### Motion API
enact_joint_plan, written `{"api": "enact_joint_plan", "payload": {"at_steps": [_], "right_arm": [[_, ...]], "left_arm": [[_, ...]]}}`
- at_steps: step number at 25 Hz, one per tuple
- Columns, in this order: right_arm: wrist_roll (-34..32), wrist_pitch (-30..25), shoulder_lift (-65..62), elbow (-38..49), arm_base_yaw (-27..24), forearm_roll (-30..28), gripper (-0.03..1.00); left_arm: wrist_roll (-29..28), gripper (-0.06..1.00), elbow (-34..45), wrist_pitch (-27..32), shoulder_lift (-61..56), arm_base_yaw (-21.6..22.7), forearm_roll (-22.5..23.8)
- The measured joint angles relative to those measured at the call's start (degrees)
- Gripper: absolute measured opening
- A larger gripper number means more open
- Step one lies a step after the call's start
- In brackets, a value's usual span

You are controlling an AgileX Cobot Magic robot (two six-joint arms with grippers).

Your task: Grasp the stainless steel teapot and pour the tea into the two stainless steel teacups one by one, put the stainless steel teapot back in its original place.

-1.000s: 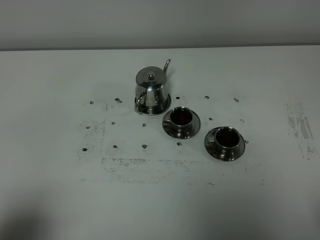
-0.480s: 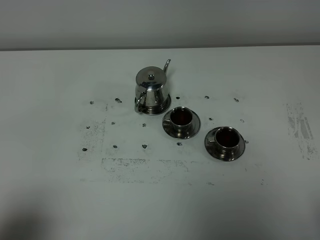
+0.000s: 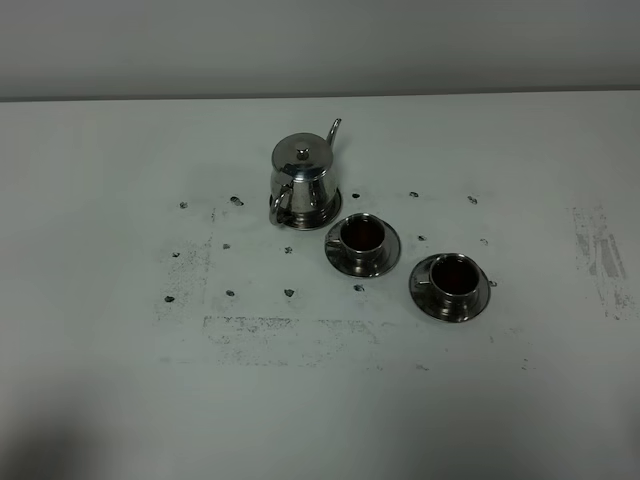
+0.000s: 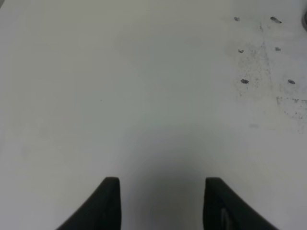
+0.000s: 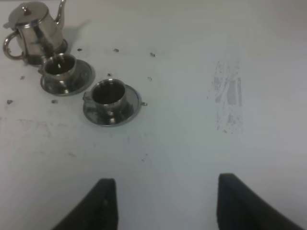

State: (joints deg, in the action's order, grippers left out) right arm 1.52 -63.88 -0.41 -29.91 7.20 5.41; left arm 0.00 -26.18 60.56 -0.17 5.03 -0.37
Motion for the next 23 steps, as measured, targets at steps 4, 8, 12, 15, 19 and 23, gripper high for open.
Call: {"api": "enact_joint_plan", "payload": {"at_steps": [4, 8, 12, 15, 19, 23], "right_arm": [[0.0, 0.0, 0.0, 0.0, 0.0, 0.0, 0.45], [0.0, 0.0, 0.0, 0.0, 0.0, 0.0, 0.45], [0.0, 0.0, 0.0, 0.0, 0.0, 0.0, 0.45], [0.0, 0.0, 0.0, 0.0, 0.0, 0.0, 0.45], [0.0, 0.0, 0.0, 0.0, 0.0, 0.0, 0.45], [0.0, 0.0, 0.0, 0.0, 0.0, 0.0, 0.45]], "left_arm": [[0.0, 0.4, 0.0, 0.0, 0.0, 0.0, 0.0], [0.0, 0.4, 0.0, 0.0, 0.0, 0.0, 0.0], [0.0, 0.4, 0.0, 0.0, 0.0, 0.0, 0.0], [0.0, 0.4, 0.0, 0.0, 0.0, 0.0, 0.0], [0.0, 0.4, 0.0, 0.0, 0.0, 0.0, 0.0], [0.0, 0.4, 0.0, 0.0, 0.0, 0.0, 0.0]]}}
